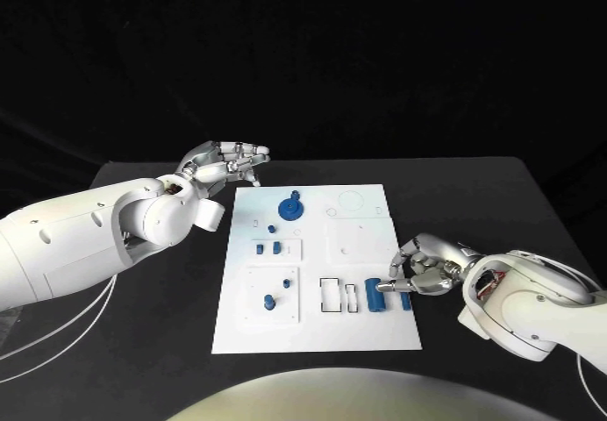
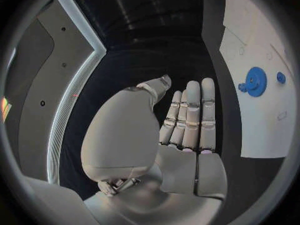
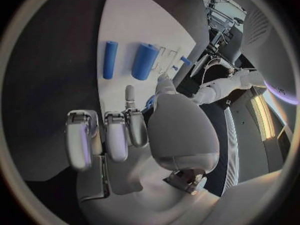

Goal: Assemble the parts on the task board

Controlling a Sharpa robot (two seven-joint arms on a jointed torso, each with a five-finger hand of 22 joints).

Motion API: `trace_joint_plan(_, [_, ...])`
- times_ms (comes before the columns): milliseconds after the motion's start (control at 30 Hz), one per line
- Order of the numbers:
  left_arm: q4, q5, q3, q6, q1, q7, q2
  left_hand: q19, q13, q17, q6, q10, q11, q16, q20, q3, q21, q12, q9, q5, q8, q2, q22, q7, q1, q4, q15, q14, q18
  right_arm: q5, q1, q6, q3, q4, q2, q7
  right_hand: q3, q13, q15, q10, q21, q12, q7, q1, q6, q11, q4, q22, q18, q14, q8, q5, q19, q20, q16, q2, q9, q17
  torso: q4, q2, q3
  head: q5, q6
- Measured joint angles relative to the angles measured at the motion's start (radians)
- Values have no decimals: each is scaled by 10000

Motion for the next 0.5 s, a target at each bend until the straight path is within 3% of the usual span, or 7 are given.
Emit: trace_joint_plan(500, [8,-1,-5,11,-1,-12,-31,0,0,0,0,1,0,0,0,-29,0,0,-1,0,0,0,1,0,0,29,0,0,-1,-465,-490,29,-6,-271,599,-714,-93,-2,0,-1,90,0,0,-292,1,0,16,7,1,0,114,-1,0,0,-2,28,116,-2,6,5,-9,26,-69])
